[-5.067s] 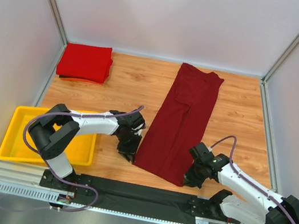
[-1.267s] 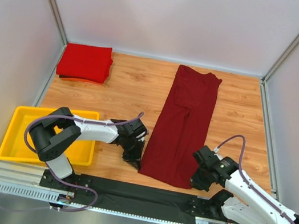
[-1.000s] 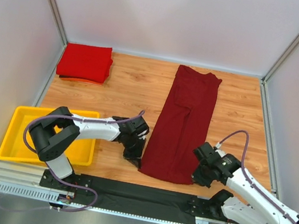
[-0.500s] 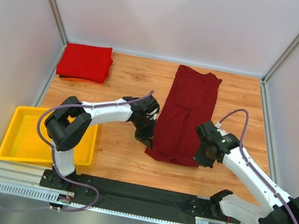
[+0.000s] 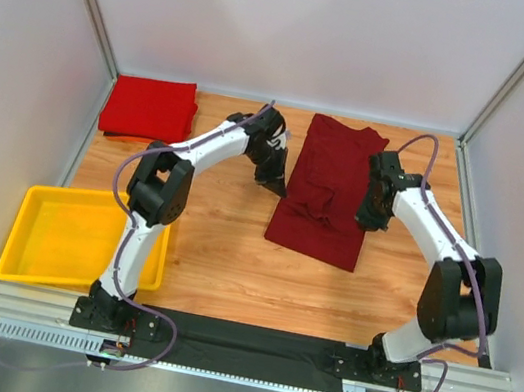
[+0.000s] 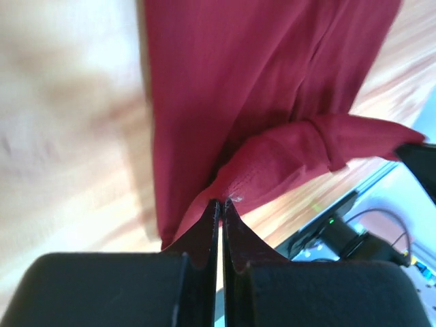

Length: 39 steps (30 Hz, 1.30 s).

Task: Fold and stack the t-shirts
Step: Fold the tshirt

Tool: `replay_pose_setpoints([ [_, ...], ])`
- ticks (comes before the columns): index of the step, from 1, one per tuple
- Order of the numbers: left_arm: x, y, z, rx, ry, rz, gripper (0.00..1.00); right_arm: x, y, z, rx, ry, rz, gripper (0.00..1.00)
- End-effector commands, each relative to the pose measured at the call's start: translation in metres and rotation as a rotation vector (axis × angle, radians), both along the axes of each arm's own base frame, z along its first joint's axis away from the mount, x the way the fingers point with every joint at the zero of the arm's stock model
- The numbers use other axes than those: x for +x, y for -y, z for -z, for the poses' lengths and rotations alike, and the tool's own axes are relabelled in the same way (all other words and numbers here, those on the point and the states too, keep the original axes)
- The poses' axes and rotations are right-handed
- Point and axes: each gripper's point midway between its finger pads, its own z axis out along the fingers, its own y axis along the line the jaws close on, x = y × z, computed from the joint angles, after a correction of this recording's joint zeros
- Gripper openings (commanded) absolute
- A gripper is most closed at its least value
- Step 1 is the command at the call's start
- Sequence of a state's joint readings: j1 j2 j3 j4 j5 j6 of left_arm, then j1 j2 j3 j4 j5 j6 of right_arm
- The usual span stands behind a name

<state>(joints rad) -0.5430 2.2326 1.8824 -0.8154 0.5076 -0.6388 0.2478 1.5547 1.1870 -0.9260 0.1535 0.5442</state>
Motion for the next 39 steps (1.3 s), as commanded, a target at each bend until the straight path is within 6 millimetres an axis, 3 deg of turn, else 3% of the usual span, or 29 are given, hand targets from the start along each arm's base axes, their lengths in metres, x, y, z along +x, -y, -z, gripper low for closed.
replay_pose_setpoints([
  [1, 0.018, 0.005, -0.012, -0.065, -0.009, 0.028, 0.00, 0.050, -0.001, -0.009, 0.012, 0.076, -0.087, 0.00],
  [4, 0.042, 0.006, -0.013, -0.093, 0.017, 0.003, 0.00, 0.063, 0.006, 0.003, 0.027, 0.032, -0.070, 0.00],
  [9, 0.072, 0.011, -0.012, -0.183, 0.048, -0.026, 0.00, 0.088, 0.004, 0.001, 0.084, 0.048, -0.073, 0.00],
  [20, 0.105, 0.051, -0.026, -0.446, 0.108, -0.023, 0.00, 0.116, 0.010, 0.005, 0.167, 0.060, -0.042, 0.00],
  [24, 0.112, 0.050, -0.014, -0.427, 0.105, -0.053, 0.00, 0.124, 0.012, 0.003, 0.182, 0.079, -0.037, 0.00],
  [29, 0.122, 0.035, -0.003, -0.344, 0.131, -0.099, 0.00, 0.123, 0.028, 0.011, 0.182, 0.054, 0.016, 0.00],
  [39, 0.134, 0.029, -0.012, -0.337, 0.179, -0.131, 0.00, 0.131, 0.028, 0.008, 0.228, 0.104, 0.017, 0.00],
])
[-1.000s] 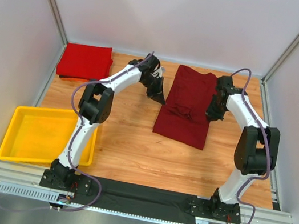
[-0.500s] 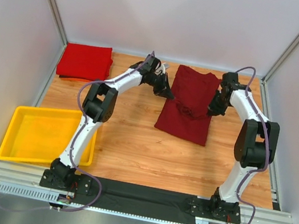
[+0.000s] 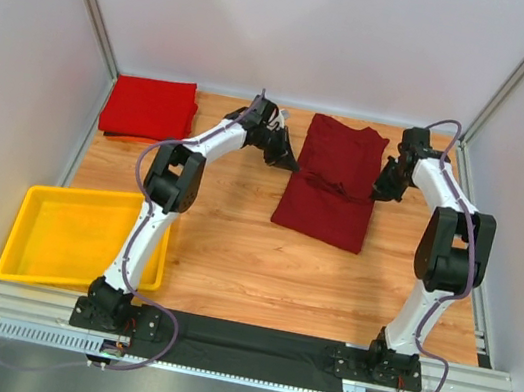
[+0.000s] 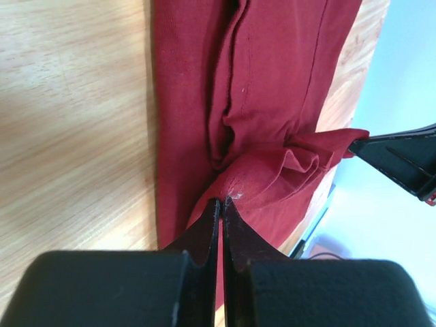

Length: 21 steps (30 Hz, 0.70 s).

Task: Fold and stack the t-shirts
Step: Fold the tshirt

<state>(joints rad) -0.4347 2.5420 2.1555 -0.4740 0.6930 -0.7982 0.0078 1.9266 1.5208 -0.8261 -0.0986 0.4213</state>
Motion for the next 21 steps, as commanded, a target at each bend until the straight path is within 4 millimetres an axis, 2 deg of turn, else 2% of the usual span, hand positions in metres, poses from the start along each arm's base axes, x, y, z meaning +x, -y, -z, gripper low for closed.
replay_pose_setpoints([
  [1, 0.020, 0.002, -0.033, -0.035, 0.100, -0.024, 0.00, 0.019, 0.007, -0.007, 0.027, 0.066, 0.017, 0.00],
  [8, 0.025, 0.006, -0.018, -0.059, 0.064, -0.030, 0.00, 0.032, 0.009, -0.001, 0.057, 0.087, 0.014, 0.00],
  [15, 0.030, 0.003, -0.014, -0.044, 0.078, -0.046, 0.00, 0.048, 0.007, -0.003, 0.071, 0.113, -0.008, 0.00],
  [21, 0.036, 0.003, -0.008, -0.049, 0.070, -0.063, 0.00, 0.053, 0.008, 0.004, 0.066, 0.095, -0.008, 0.01],
])
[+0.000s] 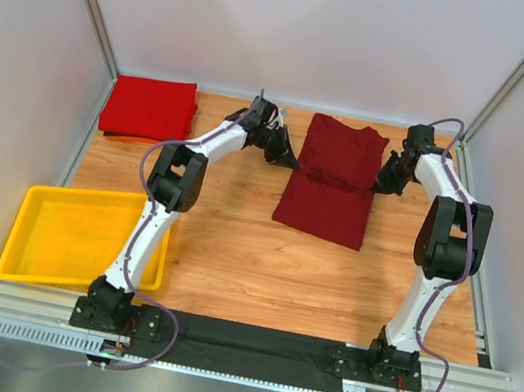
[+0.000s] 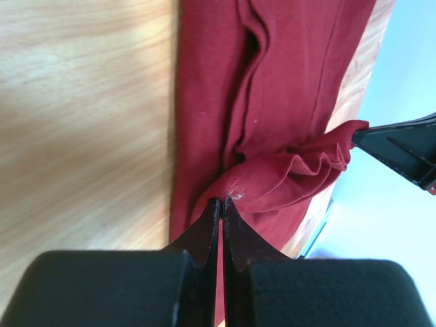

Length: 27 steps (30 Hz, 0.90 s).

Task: Fold and stack the t-shirts
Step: Fold the tshirt

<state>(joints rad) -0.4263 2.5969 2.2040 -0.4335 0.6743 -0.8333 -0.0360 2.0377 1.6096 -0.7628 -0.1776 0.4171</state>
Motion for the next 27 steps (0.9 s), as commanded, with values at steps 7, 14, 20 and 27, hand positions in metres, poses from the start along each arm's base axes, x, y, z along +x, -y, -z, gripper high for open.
replay_pose_setpoints([
  [7, 0.022, 0.001, -0.026, -0.041, 0.089, -0.023, 0.04, 0.026, 0.004, -0.004, -0.011, 0.035, -0.017, 0.04],
  [14, 0.024, -0.020, -0.067, -0.013, 0.154, -0.060, 0.36, 0.032, 0.012, -0.032, -0.034, 0.081, -0.009, 0.29],
  [20, -0.002, -0.053, -0.086, 0.156, 0.247, -0.072, 0.43, 0.000, 0.006, -0.045, 0.002, 0.046, -0.029, 0.42],
  [27, -0.072, -0.046, -0.052, 0.175, 0.188, 0.097, 0.43, -0.069, -0.004, -0.028, 0.040, -0.028, -0.054, 0.46],
])
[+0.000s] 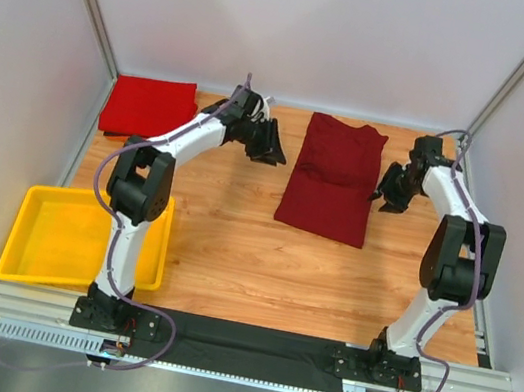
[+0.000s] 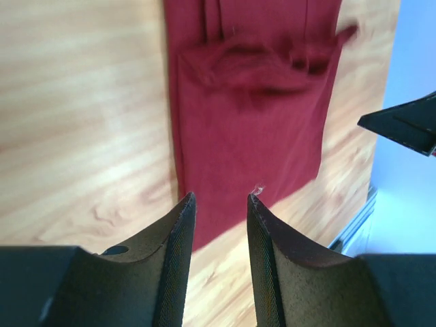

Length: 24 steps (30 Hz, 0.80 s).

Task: Fold and stack the t-shirts
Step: Fold the tshirt

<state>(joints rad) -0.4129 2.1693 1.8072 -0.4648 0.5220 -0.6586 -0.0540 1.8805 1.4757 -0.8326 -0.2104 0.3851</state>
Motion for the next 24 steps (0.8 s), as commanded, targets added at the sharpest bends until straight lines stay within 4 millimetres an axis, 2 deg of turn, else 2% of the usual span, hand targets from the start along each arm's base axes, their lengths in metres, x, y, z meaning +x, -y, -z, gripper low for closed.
replay_pose_setpoints([
  [1, -0.035, 0.012, 0.021, 0.024, -0.003, 0.131, 0.43, -0.026, -0.010, -0.012, 0.047, 0.026, -0.042, 0.46],
  [3, -0.052, 0.019, 0.035, 0.019, -0.028, 0.169, 0.44, -0.040, -0.017, 0.003, 0.081, -0.001, -0.056, 0.47],
  [7, -0.072, 0.016, 0.064, 0.107, -0.069, 0.187, 0.44, -0.062, -0.011, 0.033, 0.050, -0.077, -0.041, 0.47],
  [13, -0.078, 0.010, 0.080, 0.151, -0.084, 0.175, 0.44, -0.069, -0.016, 0.051, 0.077, -0.085, -0.046, 0.44],
  [19, -0.093, 0.015, 0.095, 0.125, -0.136, 0.204, 0.42, -0.081, -0.023, 0.064, 0.109, -0.098, -0.046, 0.38],
  [22, -0.097, 0.019, 0.099, 0.090, -0.151, 0.207, 0.36, -0.083, -0.022, 0.070, 0.106, -0.085, -0.035, 0.36],
  [23, -0.096, 0.021, 0.099, 0.075, -0.153, 0.205, 0.32, -0.083, -0.022, 0.071, 0.103, -0.081, -0.033, 0.33],
  [24, -0.100, 0.024, 0.099, 0.051, -0.167, 0.216, 0.23, -0.085, -0.021, 0.073, 0.098, -0.087, -0.030, 0.29],
])
